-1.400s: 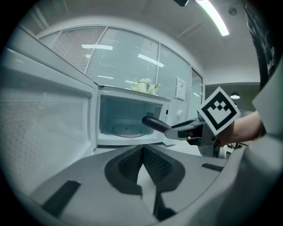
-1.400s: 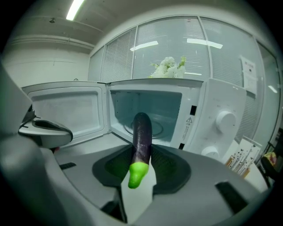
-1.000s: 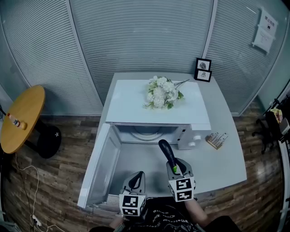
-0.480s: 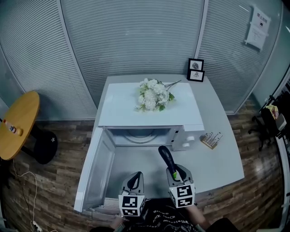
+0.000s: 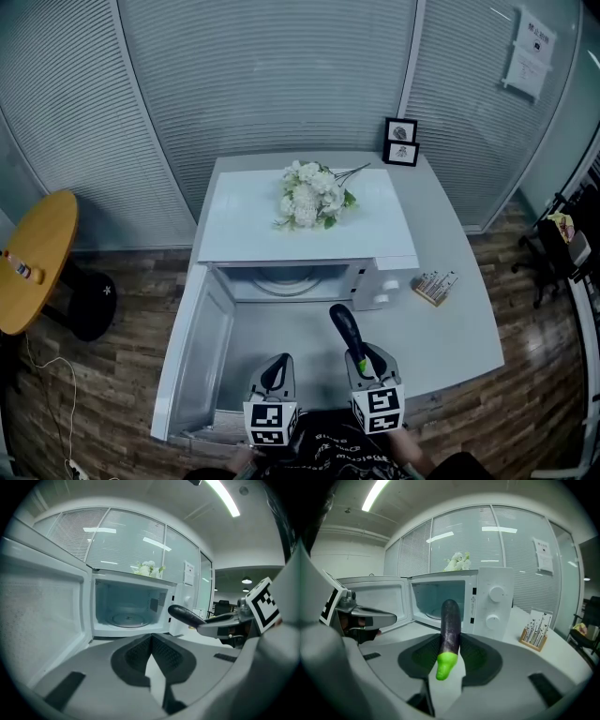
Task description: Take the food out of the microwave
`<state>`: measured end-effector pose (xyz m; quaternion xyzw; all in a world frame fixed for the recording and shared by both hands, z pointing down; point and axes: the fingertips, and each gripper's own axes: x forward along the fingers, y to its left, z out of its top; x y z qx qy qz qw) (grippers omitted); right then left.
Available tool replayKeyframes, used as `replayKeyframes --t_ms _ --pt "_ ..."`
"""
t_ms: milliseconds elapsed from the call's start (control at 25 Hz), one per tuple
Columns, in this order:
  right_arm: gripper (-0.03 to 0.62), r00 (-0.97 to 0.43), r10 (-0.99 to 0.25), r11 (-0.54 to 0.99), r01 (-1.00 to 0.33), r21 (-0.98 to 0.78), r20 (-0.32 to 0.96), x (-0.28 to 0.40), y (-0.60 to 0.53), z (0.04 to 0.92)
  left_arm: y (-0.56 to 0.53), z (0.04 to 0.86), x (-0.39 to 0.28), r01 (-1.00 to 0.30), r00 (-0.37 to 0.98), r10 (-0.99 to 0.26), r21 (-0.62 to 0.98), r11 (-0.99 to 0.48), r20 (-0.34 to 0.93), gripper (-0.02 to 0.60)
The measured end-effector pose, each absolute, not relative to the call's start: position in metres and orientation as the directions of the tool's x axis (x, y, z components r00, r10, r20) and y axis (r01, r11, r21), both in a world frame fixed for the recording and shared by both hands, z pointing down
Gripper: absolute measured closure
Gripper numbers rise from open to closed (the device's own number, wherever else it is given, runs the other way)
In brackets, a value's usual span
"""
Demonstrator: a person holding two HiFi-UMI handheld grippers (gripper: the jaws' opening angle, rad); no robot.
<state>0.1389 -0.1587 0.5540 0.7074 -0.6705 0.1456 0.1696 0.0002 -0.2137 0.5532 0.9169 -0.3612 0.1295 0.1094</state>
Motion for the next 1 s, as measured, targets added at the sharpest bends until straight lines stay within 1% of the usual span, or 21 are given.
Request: replayKeyframes --t_ms 520,1000 --pt "0.464 0.014 -0.901 0.006 -0.999 0.045 0.434 0.132 -0.1621 0.5564 -0.2147 0.5536 -0.0003 -0.705 0.694 -0.65 0.106 -0.702 0.31 0.574" --pt "0.464 0.022 -0.897 0.001 -0.999 0.052 0.441 0.1347 -0.166 0.5578 -0.2202 0.552 0.0022 -0.704 0.693 -0.651 0.098 -0.703 0.308 0.574"
